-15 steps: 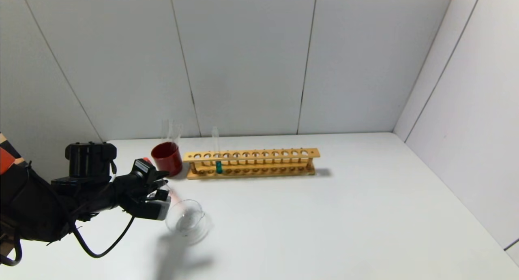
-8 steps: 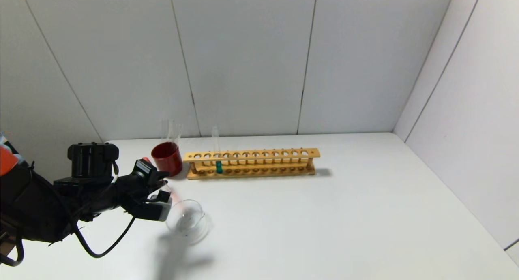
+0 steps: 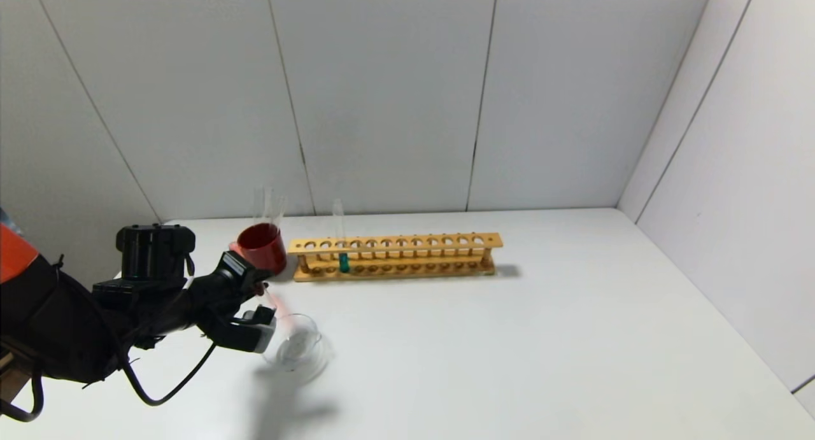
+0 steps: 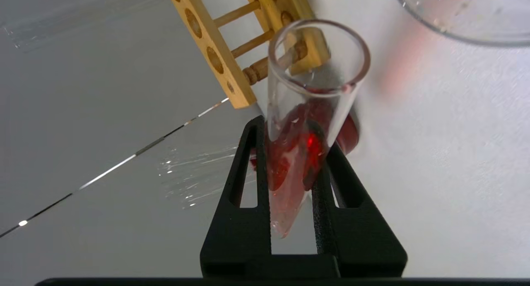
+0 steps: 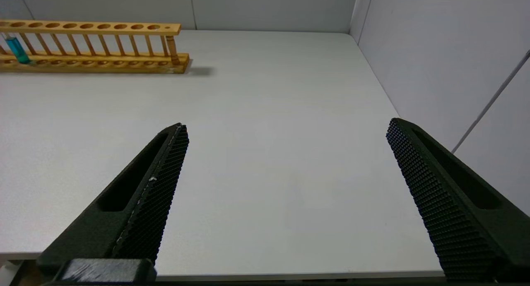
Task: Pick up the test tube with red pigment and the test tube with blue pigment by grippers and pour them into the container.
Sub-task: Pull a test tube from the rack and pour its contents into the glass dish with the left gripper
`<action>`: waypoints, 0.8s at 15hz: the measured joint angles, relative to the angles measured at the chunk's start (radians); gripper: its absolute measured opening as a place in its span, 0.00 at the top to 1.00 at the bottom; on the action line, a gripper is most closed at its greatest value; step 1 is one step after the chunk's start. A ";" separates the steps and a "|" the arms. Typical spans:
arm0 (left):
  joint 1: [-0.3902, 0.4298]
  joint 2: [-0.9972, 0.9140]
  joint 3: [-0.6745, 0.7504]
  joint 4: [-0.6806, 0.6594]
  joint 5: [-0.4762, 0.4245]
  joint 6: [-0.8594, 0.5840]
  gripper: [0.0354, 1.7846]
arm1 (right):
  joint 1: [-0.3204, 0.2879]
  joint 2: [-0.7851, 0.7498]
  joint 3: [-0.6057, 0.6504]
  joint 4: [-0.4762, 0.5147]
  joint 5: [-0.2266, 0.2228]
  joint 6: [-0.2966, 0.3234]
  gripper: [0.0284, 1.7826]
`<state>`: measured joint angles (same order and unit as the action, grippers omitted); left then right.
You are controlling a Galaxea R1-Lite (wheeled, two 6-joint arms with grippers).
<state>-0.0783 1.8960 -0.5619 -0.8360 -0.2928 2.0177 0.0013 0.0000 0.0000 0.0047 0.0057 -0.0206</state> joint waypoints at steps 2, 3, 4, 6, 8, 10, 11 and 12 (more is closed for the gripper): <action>0.000 -0.002 -0.001 -0.019 0.002 0.029 0.83 | 0.000 0.000 0.000 0.000 0.000 0.000 0.02; 0.000 -0.003 -0.001 -0.021 0.003 0.039 0.83 | 0.000 0.000 0.000 0.000 0.000 0.000 0.02; 0.000 -0.004 -0.001 -0.021 0.006 0.041 0.83 | 0.000 0.000 0.000 0.000 0.000 0.000 0.02; -0.001 -0.004 -0.002 -0.021 0.009 0.042 0.83 | 0.000 0.000 0.000 0.000 0.000 0.000 0.02; -0.002 -0.004 -0.002 -0.021 0.009 0.044 0.83 | 0.000 0.000 0.000 0.000 0.000 0.000 0.02; -0.004 -0.005 -0.003 -0.023 0.010 0.045 0.83 | 0.000 0.000 0.000 0.000 0.000 0.000 0.02; -0.004 -0.006 -0.003 -0.023 0.011 0.049 0.83 | 0.000 0.000 0.000 0.000 0.000 0.000 0.02; -0.004 -0.008 -0.005 -0.026 0.011 0.062 0.83 | 0.000 0.000 0.000 0.000 0.000 0.000 0.02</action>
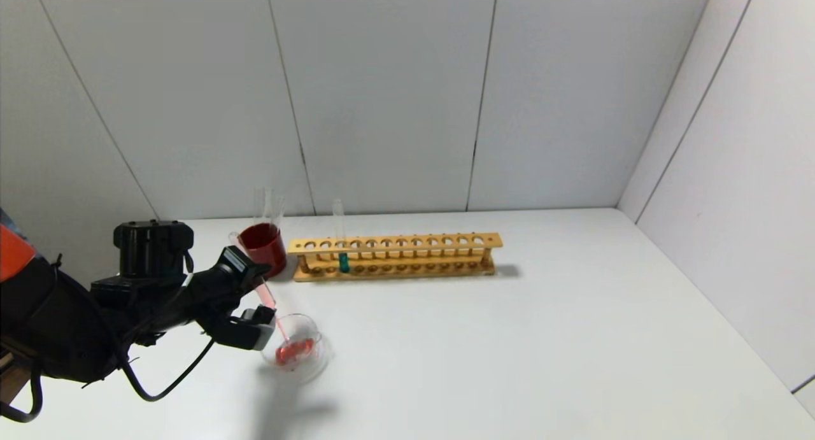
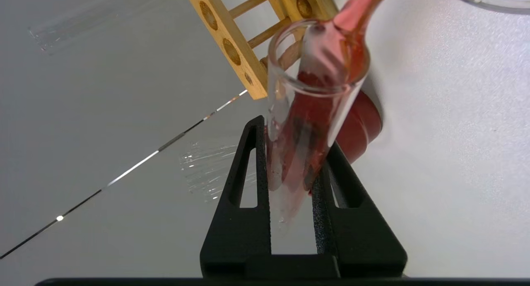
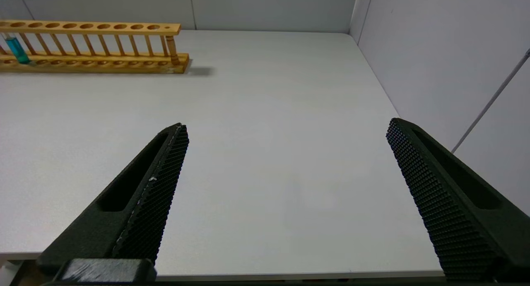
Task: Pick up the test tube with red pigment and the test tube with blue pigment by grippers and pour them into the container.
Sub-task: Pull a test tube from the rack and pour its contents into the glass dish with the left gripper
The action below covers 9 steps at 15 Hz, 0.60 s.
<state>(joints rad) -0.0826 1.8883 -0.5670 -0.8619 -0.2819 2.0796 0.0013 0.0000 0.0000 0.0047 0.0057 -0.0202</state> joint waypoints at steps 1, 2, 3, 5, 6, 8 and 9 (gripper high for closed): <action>0.000 -0.001 -0.006 -0.006 -0.001 0.019 0.83 | 0.000 0.000 0.000 0.000 0.000 0.000 0.02; 0.000 -0.002 -0.009 -0.006 -0.001 0.025 0.83 | 0.000 0.000 0.000 0.000 0.000 0.000 0.02; -0.001 -0.001 -0.012 -0.009 -0.001 0.027 0.83 | 0.000 0.000 0.000 0.000 0.000 0.000 0.02; 0.000 -0.002 -0.014 -0.009 -0.002 0.027 0.83 | 0.000 0.000 0.000 0.000 0.000 0.000 0.02; -0.001 -0.003 -0.014 -0.009 -0.002 0.030 0.83 | 0.000 0.000 0.000 0.000 0.000 0.000 0.02; -0.001 -0.009 -0.019 -0.008 -0.003 0.064 0.83 | 0.000 0.000 0.000 0.000 0.000 0.000 0.02; -0.001 -0.013 -0.019 -0.008 -0.004 0.071 0.83 | 0.000 0.000 0.000 0.000 0.000 0.000 0.02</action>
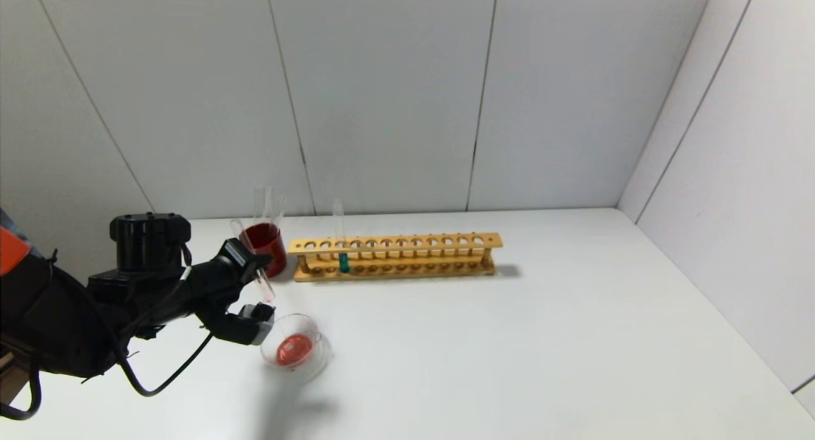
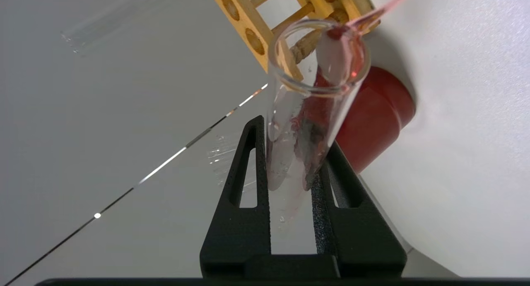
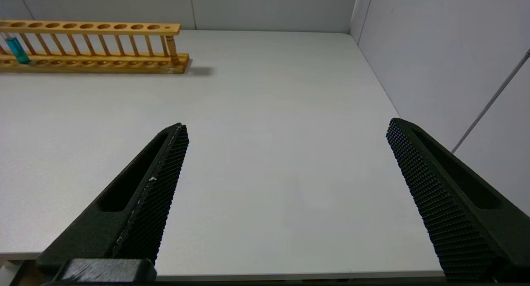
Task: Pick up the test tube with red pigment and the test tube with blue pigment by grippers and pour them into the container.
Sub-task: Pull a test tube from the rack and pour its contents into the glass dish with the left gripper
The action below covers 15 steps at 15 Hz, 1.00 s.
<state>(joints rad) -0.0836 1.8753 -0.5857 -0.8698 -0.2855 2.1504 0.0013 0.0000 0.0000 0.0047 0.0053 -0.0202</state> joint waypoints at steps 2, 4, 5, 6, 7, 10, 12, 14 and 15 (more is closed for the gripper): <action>-0.001 -0.004 -0.002 -0.001 0.000 0.003 0.83 | 0.000 0.000 0.000 0.000 0.000 0.000 0.02; -0.005 -0.011 -0.002 -0.001 -0.001 0.002 0.83 | 0.000 0.000 0.000 0.000 0.000 0.000 0.02; -0.008 -0.014 -0.002 0.000 -0.003 0.001 0.83 | 0.000 0.000 0.000 0.000 0.000 0.000 0.02; -0.013 -0.020 -0.001 0.000 -0.004 -0.001 0.83 | 0.000 0.000 0.000 0.000 0.000 0.000 0.02; -0.016 -0.026 0.000 0.000 -0.004 -0.001 0.83 | 0.000 0.000 0.000 0.000 0.000 0.000 0.02; -0.019 -0.039 0.007 0.001 -0.006 0.003 0.83 | 0.000 0.000 0.000 0.000 0.000 0.000 0.02; -0.021 -0.051 0.024 0.002 -0.003 0.010 0.83 | 0.000 0.000 0.000 0.000 0.000 0.000 0.02; -0.023 -0.065 0.036 0.000 0.000 0.059 0.83 | 0.000 0.000 0.000 0.000 0.000 -0.001 0.02; -0.024 -0.069 0.036 0.000 0.000 0.082 0.83 | 0.000 0.000 0.000 0.000 0.000 0.000 0.02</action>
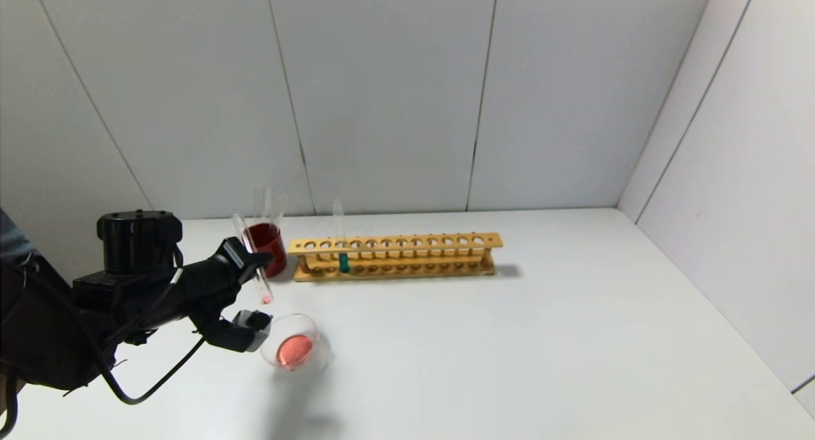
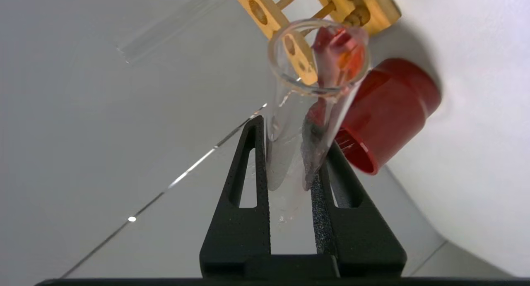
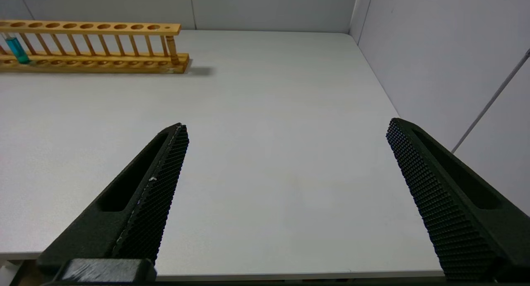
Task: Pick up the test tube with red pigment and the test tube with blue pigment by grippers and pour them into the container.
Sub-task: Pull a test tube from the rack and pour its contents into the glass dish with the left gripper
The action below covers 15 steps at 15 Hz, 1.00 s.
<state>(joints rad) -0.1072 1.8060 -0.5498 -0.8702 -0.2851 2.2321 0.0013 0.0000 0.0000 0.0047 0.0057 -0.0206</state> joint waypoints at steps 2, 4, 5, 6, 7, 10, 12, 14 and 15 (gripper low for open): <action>0.000 -0.003 -0.003 -0.001 0.001 0.008 0.83 | 0.000 0.000 0.000 0.000 0.000 0.000 0.02; -0.001 -0.003 -0.004 -0.001 0.003 0.011 0.83 | 0.000 0.000 0.000 0.000 0.000 0.000 0.02; -0.002 -0.003 -0.004 -0.001 0.003 0.019 0.83 | 0.000 0.000 0.000 0.000 0.000 0.000 0.02; -0.001 -0.004 -0.004 -0.003 0.002 0.039 0.83 | 0.000 0.000 0.000 0.000 0.000 0.000 0.02; -0.001 -0.006 -0.005 -0.009 -0.001 0.063 0.83 | 0.000 0.000 0.000 0.000 0.000 0.000 0.02; -0.002 -0.008 -0.009 -0.025 0.000 0.074 0.83 | 0.000 0.000 0.000 0.000 0.000 0.000 0.02; -0.002 -0.008 -0.010 -0.025 0.000 0.076 0.83 | 0.000 0.000 0.000 0.000 0.000 0.000 0.02; -0.004 -0.008 -0.010 -0.036 0.001 0.096 0.83 | 0.000 0.000 0.000 0.000 0.000 0.000 0.02; -0.005 -0.009 -0.011 -0.048 0.001 0.106 0.83 | 0.000 0.000 0.000 0.000 0.000 0.000 0.02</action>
<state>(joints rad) -0.1119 1.7968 -0.5604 -0.9183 -0.2836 2.3381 0.0013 0.0000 0.0000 0.0047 0.0053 -0.0202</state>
